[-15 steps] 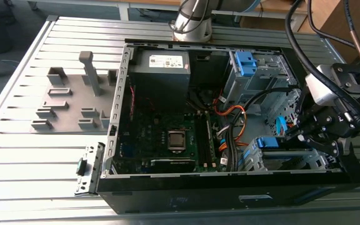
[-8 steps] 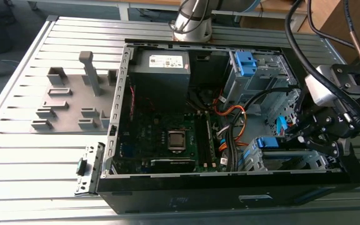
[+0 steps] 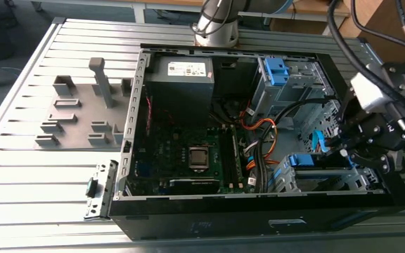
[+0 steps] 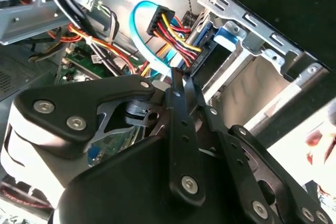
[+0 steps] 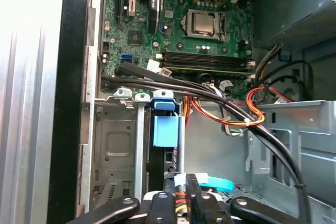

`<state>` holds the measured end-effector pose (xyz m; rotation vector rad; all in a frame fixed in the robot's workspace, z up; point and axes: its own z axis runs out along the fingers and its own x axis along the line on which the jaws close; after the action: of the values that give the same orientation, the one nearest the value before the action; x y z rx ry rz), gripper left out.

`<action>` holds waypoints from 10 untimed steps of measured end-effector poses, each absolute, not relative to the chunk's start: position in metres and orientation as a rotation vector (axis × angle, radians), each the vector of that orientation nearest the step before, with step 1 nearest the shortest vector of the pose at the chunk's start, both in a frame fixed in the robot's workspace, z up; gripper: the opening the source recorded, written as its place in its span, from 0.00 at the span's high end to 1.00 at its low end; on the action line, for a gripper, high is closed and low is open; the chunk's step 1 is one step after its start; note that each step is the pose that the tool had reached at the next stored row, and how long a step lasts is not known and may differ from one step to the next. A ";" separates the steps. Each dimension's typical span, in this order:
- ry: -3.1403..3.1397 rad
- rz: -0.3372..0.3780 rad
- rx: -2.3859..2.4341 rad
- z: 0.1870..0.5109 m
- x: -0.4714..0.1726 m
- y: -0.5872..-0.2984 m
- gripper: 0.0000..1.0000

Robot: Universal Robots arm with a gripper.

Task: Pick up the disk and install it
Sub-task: 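Insert the second disk wire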

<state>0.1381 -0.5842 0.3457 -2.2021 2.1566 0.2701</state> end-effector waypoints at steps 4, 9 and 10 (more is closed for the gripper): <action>2.153 0.279 -2.199 0.347 0.138 -0.584 0.77; 2.154 0.292 -2.199 0.340 0.139 -0.584 0.89; 2.155 0.294 -2.199 0.338 0.139 -0.584 0.89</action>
<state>0.1388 -0.5838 0.3380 -2.1992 2.1547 0.2944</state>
